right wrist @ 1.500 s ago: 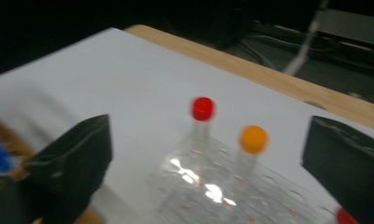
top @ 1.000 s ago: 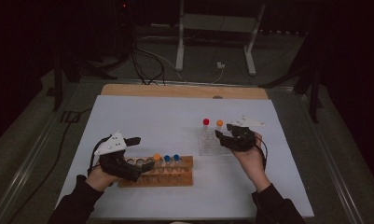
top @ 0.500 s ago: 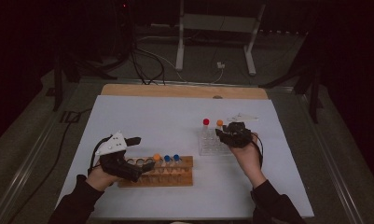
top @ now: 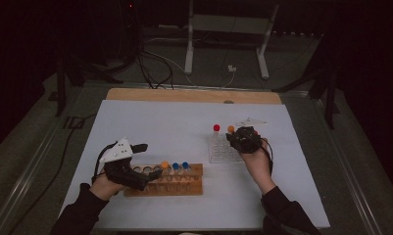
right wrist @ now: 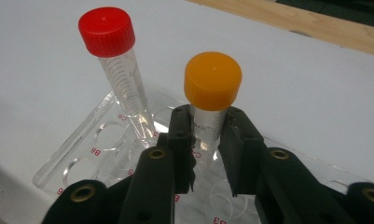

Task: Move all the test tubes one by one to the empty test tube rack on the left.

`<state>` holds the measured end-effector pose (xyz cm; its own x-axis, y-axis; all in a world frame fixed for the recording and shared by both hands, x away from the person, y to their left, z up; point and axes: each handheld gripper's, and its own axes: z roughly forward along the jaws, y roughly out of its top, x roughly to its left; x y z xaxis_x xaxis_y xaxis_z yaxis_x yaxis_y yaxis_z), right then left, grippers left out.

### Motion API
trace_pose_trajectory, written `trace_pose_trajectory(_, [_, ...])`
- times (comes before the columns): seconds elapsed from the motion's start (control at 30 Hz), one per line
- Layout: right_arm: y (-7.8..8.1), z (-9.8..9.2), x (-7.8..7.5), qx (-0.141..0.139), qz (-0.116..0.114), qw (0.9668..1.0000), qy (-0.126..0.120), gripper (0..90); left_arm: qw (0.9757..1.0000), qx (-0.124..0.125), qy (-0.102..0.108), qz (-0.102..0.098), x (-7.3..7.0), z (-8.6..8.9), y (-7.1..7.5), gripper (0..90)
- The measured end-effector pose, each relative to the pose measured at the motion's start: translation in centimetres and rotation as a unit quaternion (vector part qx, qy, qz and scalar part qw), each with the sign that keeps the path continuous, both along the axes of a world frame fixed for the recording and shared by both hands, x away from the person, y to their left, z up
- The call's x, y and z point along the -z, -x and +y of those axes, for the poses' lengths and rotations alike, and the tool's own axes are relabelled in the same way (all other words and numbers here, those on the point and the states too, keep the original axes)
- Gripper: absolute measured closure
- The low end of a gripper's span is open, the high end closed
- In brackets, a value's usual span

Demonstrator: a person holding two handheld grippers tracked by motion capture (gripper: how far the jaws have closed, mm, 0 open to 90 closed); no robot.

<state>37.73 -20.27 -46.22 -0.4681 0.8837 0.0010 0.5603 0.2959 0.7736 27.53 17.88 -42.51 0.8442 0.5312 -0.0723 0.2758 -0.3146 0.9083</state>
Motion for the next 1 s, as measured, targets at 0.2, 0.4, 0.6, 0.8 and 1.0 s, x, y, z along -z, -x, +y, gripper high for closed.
trace_pose_trajectory(0.2, [0.2,-0.1,-0.3,-0.003,-0.012,0.9999,-0.002,75.0,1.0,-0.001,-0.001,0.0,0.0,0.0,0.0,0.6])
trace_pose_trajectory(0.4, [0.7,-0.3,-1.3,-0.006,-0.029,0.9996,-0.003,75.1,1.0,-0.001,-0.002,0.0,-0.1,0.0,0.0,0.7])
trace_pose_trajectory(0.6, [1.2,-0.4,-2.4,-0.008,-0.046,0.9989,-0.004,75.1,1.0,-0.001,-0.001,0.001,-0.1,0.1,0.0,0.7])
trace_pose_trajectory(0.8, [1.7,-0.4,-3.3,-0.011,-0.059,0.9982,-0.002,75.1,1.0,0.001,-0.001,0.001,-0.1,0.0,0.0,0.6])
trace_pose_trajectory(1.0, [2.4,-0.3,-4.5,-0.016,-0.077,0.9969,0.001,75.1,1.0,0.002,0.001,0.002,-0.2,0.1,0.0,0.6])
